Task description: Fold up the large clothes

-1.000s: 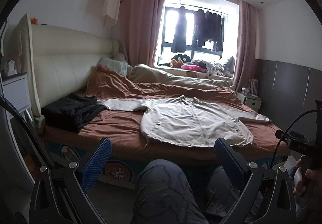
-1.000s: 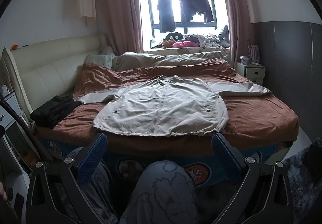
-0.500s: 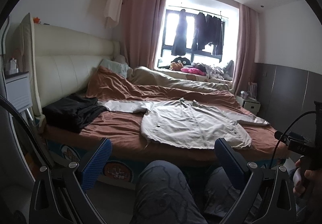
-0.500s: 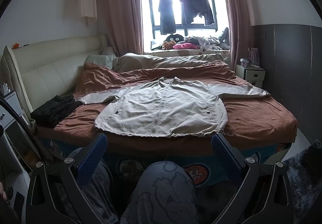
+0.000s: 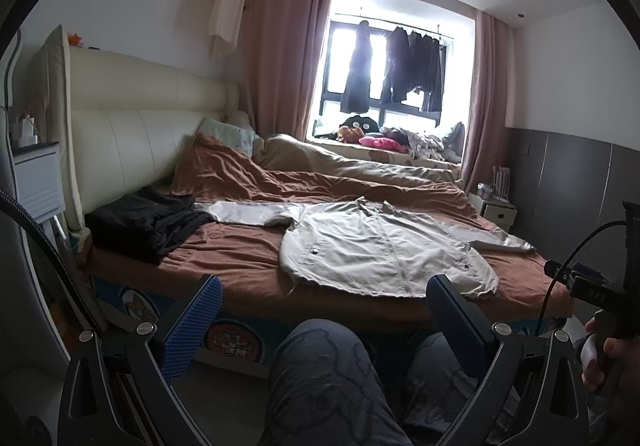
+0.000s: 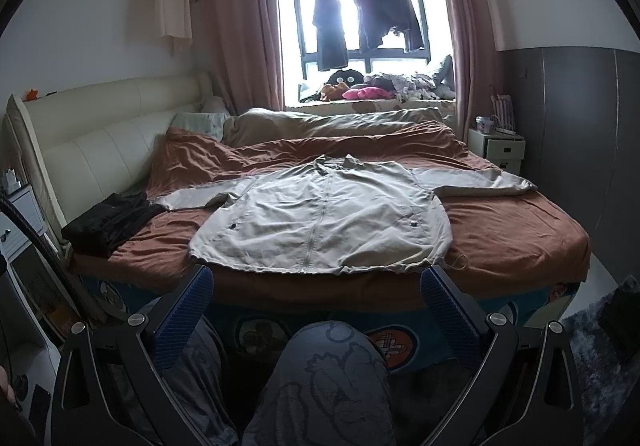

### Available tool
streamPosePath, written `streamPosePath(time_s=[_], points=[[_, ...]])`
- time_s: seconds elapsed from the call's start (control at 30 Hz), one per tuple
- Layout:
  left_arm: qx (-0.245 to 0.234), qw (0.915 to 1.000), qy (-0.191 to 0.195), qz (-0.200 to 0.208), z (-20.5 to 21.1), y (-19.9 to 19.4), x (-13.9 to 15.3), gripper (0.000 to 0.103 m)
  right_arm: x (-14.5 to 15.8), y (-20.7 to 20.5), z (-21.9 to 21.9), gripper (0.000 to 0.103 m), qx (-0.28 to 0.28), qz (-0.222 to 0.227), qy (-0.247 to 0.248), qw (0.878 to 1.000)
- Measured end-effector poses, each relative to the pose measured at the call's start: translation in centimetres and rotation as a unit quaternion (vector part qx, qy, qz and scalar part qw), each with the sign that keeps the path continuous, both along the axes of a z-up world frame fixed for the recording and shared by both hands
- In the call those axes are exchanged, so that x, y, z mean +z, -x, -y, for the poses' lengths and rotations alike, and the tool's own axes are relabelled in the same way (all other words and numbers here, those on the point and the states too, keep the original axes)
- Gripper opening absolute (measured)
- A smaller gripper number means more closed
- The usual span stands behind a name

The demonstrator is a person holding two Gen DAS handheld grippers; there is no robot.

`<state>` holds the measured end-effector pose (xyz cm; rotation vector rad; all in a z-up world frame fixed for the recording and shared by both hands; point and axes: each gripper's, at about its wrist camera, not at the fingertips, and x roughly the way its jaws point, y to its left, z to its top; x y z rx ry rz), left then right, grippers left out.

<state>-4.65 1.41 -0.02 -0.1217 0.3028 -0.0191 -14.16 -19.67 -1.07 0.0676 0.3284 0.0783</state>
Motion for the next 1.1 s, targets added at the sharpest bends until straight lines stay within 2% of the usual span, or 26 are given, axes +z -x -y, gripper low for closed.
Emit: streamPosePath(time_s=[0.73,1.1], points=[[0.001,1.0,0.006,0.007,-0.6,0.6,-0.4,0.103,0.0,0.4,-0.2,0.103,0.003,0.003,0.001,1.0],[0.008,0.9997,0.021,0.006,-1.8,-1.3,-0.2,0.102,0.5,-1.5,0.0,0.103,0.004,0.001,-0.001,1.0]])
